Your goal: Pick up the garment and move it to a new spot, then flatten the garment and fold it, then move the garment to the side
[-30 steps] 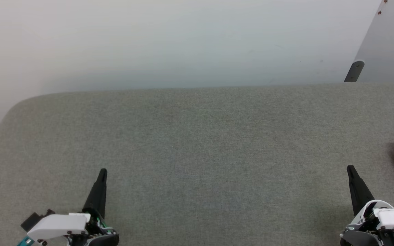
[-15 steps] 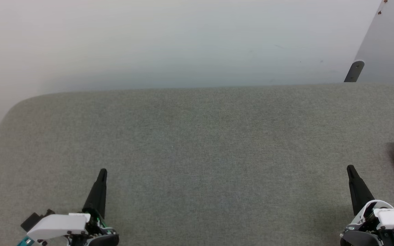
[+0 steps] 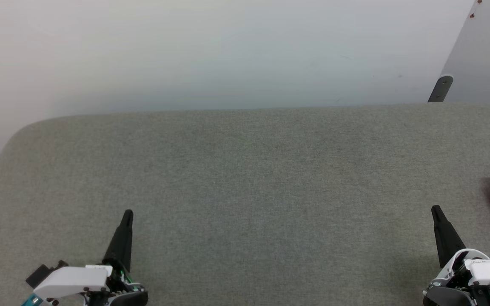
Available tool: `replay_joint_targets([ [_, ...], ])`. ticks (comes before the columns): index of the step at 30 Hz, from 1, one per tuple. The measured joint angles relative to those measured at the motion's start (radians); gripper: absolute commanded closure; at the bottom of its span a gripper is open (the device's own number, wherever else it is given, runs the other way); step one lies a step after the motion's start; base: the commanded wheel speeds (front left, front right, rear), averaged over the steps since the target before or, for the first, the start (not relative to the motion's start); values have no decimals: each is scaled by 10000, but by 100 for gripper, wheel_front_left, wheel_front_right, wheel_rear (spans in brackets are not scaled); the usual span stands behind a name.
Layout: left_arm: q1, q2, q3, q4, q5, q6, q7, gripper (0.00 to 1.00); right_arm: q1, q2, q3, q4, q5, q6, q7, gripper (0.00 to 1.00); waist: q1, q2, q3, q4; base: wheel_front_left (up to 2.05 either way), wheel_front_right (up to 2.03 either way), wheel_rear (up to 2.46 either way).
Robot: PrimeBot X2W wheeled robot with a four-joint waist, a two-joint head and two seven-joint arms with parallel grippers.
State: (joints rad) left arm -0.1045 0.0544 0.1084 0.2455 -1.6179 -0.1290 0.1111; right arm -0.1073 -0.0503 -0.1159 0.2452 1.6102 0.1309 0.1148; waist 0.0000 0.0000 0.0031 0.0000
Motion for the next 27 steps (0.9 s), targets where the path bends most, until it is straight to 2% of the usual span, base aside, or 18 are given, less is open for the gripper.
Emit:
replay_joint_targets([
  [27, -2, -13, 17, 0, 12, 0, 27, 100, 0, 0, 0, 0, 0, 0, -2, 100, 0, 0, 0, 0, 0, 0, 0],
])
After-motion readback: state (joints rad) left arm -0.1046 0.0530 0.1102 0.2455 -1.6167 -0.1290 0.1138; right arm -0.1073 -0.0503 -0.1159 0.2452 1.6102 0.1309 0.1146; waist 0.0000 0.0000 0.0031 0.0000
